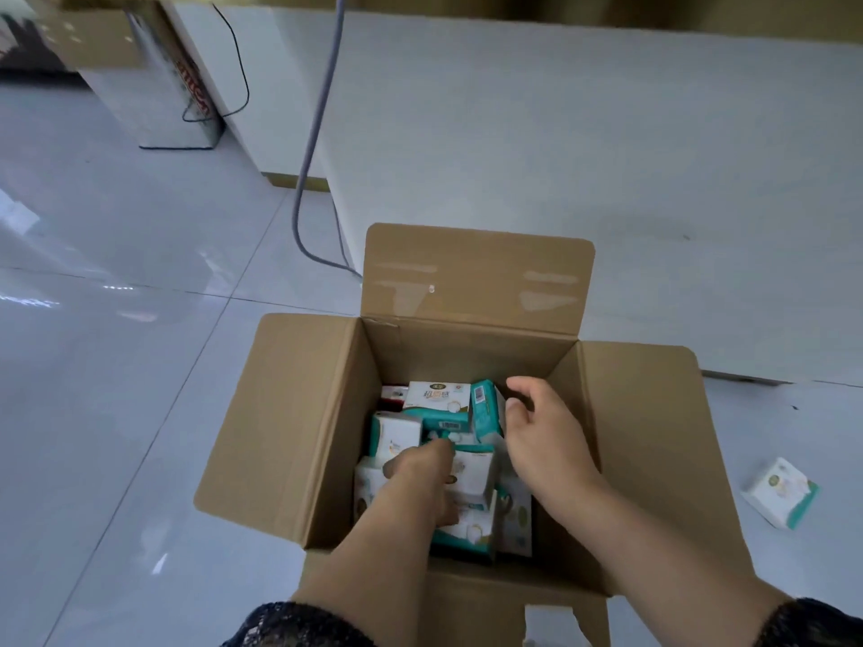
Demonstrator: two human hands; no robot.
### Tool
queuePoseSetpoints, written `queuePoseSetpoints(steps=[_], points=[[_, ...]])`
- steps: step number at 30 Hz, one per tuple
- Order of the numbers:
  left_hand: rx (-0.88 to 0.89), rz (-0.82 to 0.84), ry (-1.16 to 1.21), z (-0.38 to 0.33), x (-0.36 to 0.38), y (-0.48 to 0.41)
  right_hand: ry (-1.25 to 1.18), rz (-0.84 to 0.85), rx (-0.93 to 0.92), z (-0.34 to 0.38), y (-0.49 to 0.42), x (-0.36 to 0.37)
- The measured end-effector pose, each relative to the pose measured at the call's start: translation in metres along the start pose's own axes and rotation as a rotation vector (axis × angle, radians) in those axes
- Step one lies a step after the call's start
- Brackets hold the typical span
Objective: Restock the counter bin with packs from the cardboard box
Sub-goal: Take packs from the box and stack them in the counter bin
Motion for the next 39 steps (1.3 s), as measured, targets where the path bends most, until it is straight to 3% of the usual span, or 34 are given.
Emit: queuePoseSetpoints(steps=[6, 9, 11, 15, 19, 25, 31, 39], points=[[-0.099, -0.024, 0.012, 0.022, 0.013, -0.037, 0.008, -0.019, -0.027, -0.008, -0.008, 0.01], [-0.131, -0.034, -0.036, 0.042, 0.022, -0.126, 0.001, -0.01, -0.04, -0.01, -0.008, 0.012], [-0.115, -0.037, -0.062, 0.042, 0.027, -0.137, 0.005, -0.013, -0.052, -0.009, -0.009, 0.01], [-0.069, 0.014, -0.031, 0.018, 0.025, -0.043, 0.005, -0.013, -0.067, -0.002, -0.008, 0.003], [-0.03, 0.089, 0.171, 0.0, 0.016, -0.023, 0.019, -0.036, -0.079, 0.017, 0.001, -0.01], [0.185, 0.159, 0.41, -0.054, -0.017, 0.043, -0.033, -0.053, -0.112, 0.07, 0.028, -0.037], [0.349, 0.258, 0.507, -0.091, -0.032, 0.169, -0.076, -0.057, -0.151, 0.14, 0.074, -0.08], [0.517, 0.458, 0.59, -0.126, -0.029, 0.348, -0.005, -0.035, -0.337, 0.268, 0.149, -0.152]])
Point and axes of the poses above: each hand's wrist, its own y-axis away from the middle knuckle, its own x-axis out of the palm, z = x × y, the point moved 8 cm from there along -y, towards the middle knuckle, and after that the axes turned 4 degrees about z, right-handed, at the moved point
